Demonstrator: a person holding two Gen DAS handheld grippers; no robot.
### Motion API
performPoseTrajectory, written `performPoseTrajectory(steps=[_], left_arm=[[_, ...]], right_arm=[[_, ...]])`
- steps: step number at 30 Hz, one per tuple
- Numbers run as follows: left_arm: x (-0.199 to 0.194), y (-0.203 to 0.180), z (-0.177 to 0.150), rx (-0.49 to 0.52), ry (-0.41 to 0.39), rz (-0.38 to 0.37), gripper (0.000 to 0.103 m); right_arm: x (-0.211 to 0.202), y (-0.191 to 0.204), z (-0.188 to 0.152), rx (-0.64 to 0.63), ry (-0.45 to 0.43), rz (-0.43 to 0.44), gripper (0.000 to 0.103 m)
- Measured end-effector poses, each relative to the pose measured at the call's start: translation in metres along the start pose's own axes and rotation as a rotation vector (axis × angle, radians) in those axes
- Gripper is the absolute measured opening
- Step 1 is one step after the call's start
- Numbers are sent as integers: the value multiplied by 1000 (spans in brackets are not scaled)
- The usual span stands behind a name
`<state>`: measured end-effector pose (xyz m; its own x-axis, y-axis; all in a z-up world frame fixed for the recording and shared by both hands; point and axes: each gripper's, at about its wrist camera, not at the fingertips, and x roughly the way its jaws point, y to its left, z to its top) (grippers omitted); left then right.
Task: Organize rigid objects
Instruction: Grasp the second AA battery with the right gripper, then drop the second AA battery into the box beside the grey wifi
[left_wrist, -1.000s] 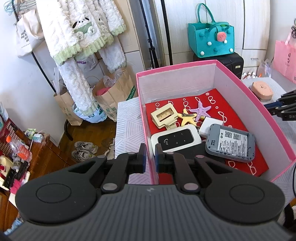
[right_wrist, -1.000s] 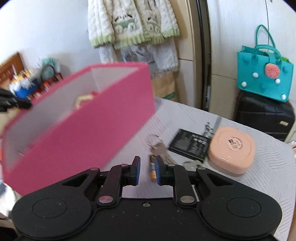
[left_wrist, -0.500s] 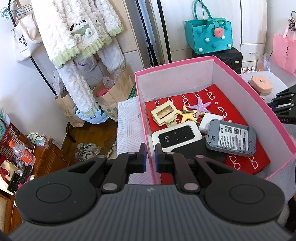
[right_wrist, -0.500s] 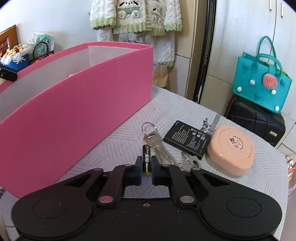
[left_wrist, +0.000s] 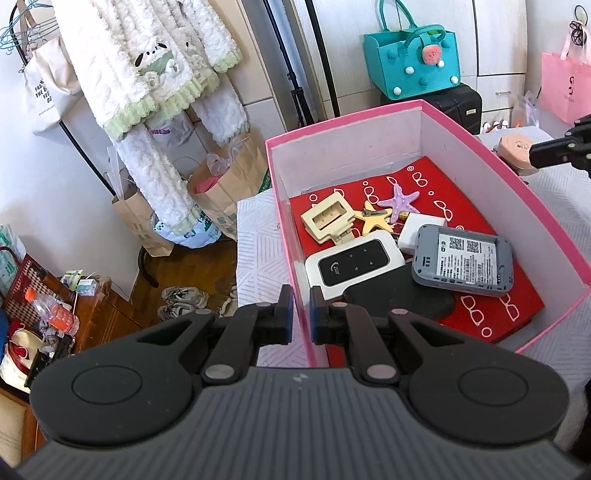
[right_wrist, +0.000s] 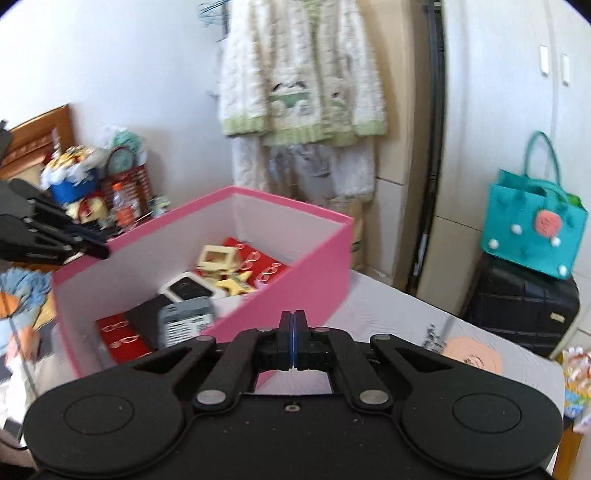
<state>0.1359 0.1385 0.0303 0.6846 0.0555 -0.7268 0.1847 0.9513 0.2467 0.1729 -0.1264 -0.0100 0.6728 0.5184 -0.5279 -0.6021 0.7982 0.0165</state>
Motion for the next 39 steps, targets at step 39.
performPoseTrajectory(steps=[39], left_arm=[[1,7,-1,-22,27,-22,5]], right_arm=[[38,63,22,-61,132,196,12]])
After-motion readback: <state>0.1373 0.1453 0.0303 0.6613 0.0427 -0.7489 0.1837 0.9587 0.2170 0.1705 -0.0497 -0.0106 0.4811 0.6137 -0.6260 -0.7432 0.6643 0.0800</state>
